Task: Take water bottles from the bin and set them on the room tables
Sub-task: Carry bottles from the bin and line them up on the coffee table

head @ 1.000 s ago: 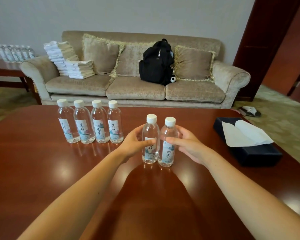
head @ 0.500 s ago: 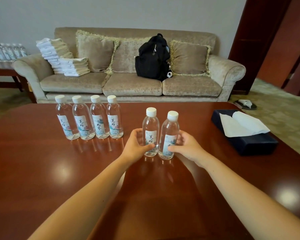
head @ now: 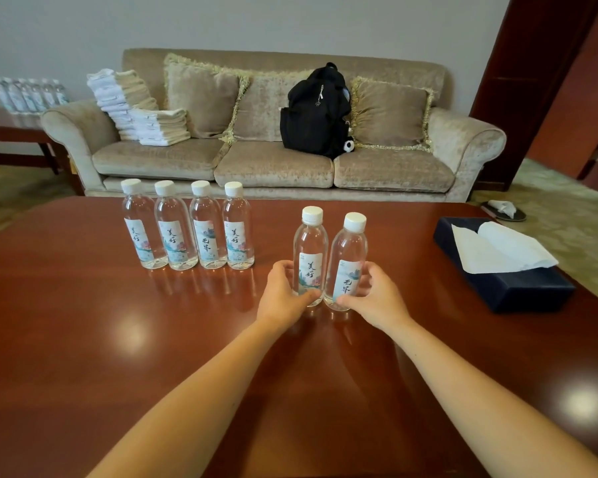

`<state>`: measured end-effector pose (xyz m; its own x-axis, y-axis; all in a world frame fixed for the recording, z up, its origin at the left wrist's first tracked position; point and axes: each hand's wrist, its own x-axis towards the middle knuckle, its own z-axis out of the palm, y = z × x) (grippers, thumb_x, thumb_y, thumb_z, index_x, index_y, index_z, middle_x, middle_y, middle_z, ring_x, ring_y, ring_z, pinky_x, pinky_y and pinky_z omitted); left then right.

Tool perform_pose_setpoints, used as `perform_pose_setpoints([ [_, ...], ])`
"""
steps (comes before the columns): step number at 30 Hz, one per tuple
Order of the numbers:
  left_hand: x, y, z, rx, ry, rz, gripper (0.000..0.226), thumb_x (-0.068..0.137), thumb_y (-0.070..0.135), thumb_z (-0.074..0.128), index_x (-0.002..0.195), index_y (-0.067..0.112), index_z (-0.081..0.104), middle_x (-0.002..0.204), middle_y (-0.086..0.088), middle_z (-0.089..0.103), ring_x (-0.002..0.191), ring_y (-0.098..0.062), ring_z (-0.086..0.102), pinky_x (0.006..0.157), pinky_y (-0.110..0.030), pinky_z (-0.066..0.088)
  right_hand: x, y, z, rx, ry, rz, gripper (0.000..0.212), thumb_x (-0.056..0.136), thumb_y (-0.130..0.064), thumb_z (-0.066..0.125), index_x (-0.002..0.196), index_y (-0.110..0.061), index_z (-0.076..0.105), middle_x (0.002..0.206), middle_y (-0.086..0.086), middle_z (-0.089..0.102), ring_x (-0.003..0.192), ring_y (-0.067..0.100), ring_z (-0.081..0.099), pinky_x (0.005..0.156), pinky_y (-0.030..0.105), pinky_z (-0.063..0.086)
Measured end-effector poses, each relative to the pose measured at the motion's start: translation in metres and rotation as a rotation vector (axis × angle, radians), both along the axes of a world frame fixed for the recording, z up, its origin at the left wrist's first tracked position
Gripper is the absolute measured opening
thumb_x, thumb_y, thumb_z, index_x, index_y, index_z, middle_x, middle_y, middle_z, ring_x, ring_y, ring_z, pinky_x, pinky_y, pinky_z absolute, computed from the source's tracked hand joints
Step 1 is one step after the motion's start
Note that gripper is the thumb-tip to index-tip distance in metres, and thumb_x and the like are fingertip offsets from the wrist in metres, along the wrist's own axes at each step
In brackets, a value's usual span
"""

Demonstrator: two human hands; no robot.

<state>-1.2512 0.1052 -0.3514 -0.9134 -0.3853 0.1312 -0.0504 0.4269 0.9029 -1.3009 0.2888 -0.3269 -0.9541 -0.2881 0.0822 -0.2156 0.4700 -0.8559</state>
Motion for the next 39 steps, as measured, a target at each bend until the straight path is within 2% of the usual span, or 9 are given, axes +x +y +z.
perform_pose_setpoints([
  [4, 0.001, -0.005, -0.001, -0.034, -0.003, 0.017, 0.076, 0.073, 0.031, 0.084, 0.135, 0.024, 0.041, 0.13, 0.006, 0.057, 0.103, -0.005, 0.061, 0.095, -0.034, 0.052, -0.008, -0.007, -0.002, -0.033, -0.021, 0.008, 0.076, 0.071, -0.009, 0.086, 0.136, -0.02, 0.047, 0.112, -0.006, 0.066, 0.093, 0.008, 0.066, 0.067, 0.014, 0.048],
  [10, 0.001, -0.01, 0.006, -0.107, 0.014, 0.086, 0.068, 0.077, 0.033, 0.081, 0.136, 0.027, 0.047, 0.114, 0.02, 0.057, 0.097, -0.005, 0.059, 0.088, -0.033, 0.051, -0.02, -0.021, -0.003, -0.061, -0.035, 0.023, 0.076, 0.072, -0.007, 0.085, 0.136, -0.019, 0.048, 0.11, -0.004, 0.065, 0.095, 0.012, 0.067, 0.069, 0.016, 0.05],
  [13, -0.001, -0.015, 0.007, -0.111, 0.01, 0.107, 0.067, 0.079, 0.034, 0.079, 0.137, 0.027, 0.047, 0.125, 0.015, 0.058, 0.098, -0.003, 0.055, 0.087, -0.029, 0.046, -0.027, -0.029, -0.004, -0.058, -0.038, 0.032, 0.076, 0.071, -0.008, 0.086, 0.137, -0.02, 0.048, 0.107, -0.005, 0.066, 0.096, 0.013, 0.067, 0.074, 0.022, 0.053],
  [18, -0.01, -0.022, 0.007, -0.088, 0.008, 0.125, 0.071, 0.079, 0.032, 0.079, 0.141, 0.024, 0.046, 0.136, 0.006, 0.057, 0.127, -0.011, 0.051, 0.098, -0.029, 0.041, -0.038, -0.04, -0.005, -0.069, -0.048, 0.036, 0.076, 0.069, -0.006, 0.086, 0.134, -0.022, 0.05, 0.105, -0.006, 0.068, 0.096, 0.013, 0.068, 0.077, 0.027, 0.056],
  [21, -0.014, -0.027, 0.008, -0.081, 0.0, 0.136, 0.074, 0.081, 0.031, 0.078, 0.145, 0.022, 0.043, 0.141, 0.005, 0.054, 0.132, -0.012, 0.047, 0.104, -0.031, 0.04, -0.045, -0.047, -0.005, -0.06, -0.052, 0.047, 0.075, 0.07, -0.007, 0.086, 0.133, -0.023, 0.05, 0.105, -0.006, 0.067, 0.097, 0.013, 0.068, 0.078, 0.029, 0.057],
  [28, -0.021, -0.039, 0.015, -0.086, 0.014, 0.131, 0.061, 0.085, 0.025, 0.075, 0.139, 0.024, 0.047, 0.105, 0.024, 0.054, 0.101, -0.001, 0.056, 0.083, -0.025, 0.047, -0.058, -0.065, -0.003, -0.038, -0.036, 0.06, 0.074, 0.071, -0.009, 0.085, 0.134, -0.022, 0.049, 0.112, -0.003, 0.067, 0.095, 0.012, 0.066, 0.068, 0.022, 0.052],
  [33, -0.025, -0.042, 0.019, -0.086, 0.02, 0.137, 0.061, 0.088, 0.019, 0.072, 0.142, 0.022, 0.044, 0.11, 0.019, 0.056, 0.103, -0.007, 0.059, 0.084, -0.024, 0.046, -0.066, -0.074, -0.003, -0.035, -0.032, 0.065, 0.074, 0.073, -0.01, 0.084, 0.137, -0.022, 0.048, 0.103, -0.009, 0.063, 0.093, 0.01, 0.064, 0.068, 0.02, 0.05],
  [36, -0.024, -0.039, 0.014, -0.074, 0.021, 0.138, 0.063, 0.088, 0.019, 0.071, 0.143, 0.025, 0.043, 0.113, 0.017, 0.059, 0.107, -0.007, 0.06, 0.08, -0.016, 0.043, -0.066, -0.075, -0.006, -0.057, -0.043, 0.067, 0.076, 0.074, -0.009, 0.083, 0.14, -0.02, 0.046, 0.114, -0.003, 0.066, 0.098, 0.012, 0.065, 0.069, 0.02, 0.051],
  [39, -0.021, -0.038, 0.007, -0.052, 0.018, 0.147, 0.071, 0.085, 0.021, 0.073, 0.147, 0.023, 0.038, 0.13, 0.008, 0.056, 0.101, -0.007, 0.063, 0.09, -0.024, 0.051, -0.064, -0.073, -0.012, -0.076, -0.054, 0.084, 0.079, 0.077, -0.007, 0.081, 0.146, -0.019, 0.042, 0.128, 0.0, 0.065, 0.105, 0.012, 0.065, 0.067, 0.016, 0.05],
])
